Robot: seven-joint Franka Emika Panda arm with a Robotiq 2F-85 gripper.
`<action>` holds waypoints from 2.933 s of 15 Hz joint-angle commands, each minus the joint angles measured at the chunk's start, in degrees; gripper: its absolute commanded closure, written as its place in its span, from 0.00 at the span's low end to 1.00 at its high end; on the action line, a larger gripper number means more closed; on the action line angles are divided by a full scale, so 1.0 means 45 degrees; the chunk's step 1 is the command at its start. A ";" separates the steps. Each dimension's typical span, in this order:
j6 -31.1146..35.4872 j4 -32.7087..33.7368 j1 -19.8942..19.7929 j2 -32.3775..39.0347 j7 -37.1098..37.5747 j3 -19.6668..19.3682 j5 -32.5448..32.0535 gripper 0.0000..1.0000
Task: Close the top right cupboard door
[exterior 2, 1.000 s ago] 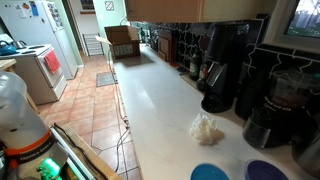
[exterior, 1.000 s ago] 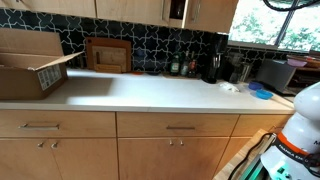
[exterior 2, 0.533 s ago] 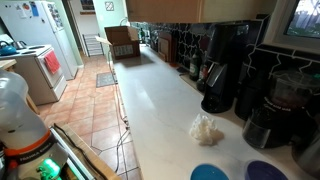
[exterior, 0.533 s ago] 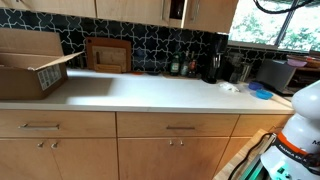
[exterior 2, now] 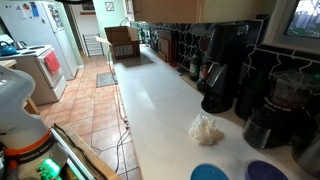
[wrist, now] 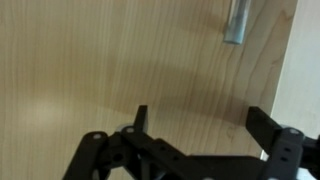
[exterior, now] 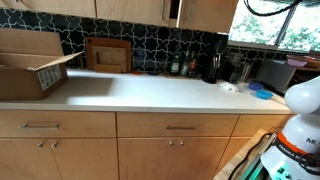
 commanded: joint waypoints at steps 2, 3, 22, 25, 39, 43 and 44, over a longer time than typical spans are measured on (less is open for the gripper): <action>-0.0985 0.1110 -0.2684 0.0210 0.3077 0.2328 -0.1857 0.00; -0.1300 0.1308 -0.3130 0.0242 0.3582 0.2784 -0.2103 0.00; -0.5872 0.6103 0.5956 0.6381 0.9416 -0.2708 -1.0585 0.00; -0.5857 0.6223 0.6689 0.6270 0.8147 -0.3539 -0.9093 0.00; -0.7572 0.1710 0.7394 0.0995 -0.3369 -0.3993 0.3037 0.00; -0.8522 -0.0298 0.7656 -0.0543 -0.5206 -0.4353 0.4714 0.00; -0.8797 -0.0815 0.7648 -0.0923 -0.5576 -0.4425 0.4854 0.00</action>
